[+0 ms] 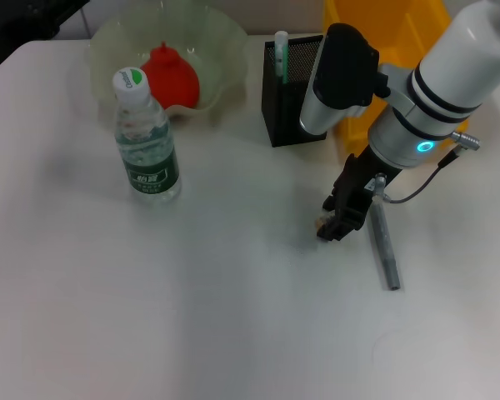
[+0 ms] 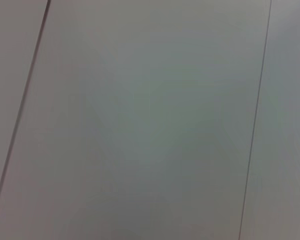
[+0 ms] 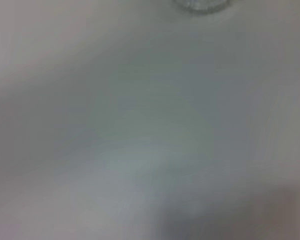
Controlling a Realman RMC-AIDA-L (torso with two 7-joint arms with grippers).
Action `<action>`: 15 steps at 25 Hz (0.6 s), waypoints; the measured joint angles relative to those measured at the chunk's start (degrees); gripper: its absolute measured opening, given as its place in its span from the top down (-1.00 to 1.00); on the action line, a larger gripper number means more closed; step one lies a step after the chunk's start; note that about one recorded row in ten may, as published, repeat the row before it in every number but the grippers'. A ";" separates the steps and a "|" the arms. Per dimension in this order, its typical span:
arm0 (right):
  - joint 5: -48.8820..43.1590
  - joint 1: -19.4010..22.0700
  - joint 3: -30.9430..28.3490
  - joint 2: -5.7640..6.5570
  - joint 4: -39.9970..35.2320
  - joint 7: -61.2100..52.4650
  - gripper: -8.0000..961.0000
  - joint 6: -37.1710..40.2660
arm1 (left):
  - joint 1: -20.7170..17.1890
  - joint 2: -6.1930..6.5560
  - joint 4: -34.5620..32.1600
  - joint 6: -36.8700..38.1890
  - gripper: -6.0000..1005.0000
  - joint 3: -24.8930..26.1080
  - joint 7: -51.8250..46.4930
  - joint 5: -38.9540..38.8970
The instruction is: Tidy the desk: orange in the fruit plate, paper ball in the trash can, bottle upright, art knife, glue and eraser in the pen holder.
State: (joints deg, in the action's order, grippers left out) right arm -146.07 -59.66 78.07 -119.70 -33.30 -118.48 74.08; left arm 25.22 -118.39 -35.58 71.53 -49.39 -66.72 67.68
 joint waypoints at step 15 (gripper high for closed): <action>-0.01 2.09 -10.72 0.92 -4.40 -1.52 0.06 4.77 | 0.00 -0.02 -0.64 0.12 -0.51 0.00 -0.24 -0.01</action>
State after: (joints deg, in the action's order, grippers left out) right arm -146.08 -57.57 67.35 -118.78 -37.71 -120.00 78.86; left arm 25.23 -118.41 -36.23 71.65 -49.39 -66.96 67.67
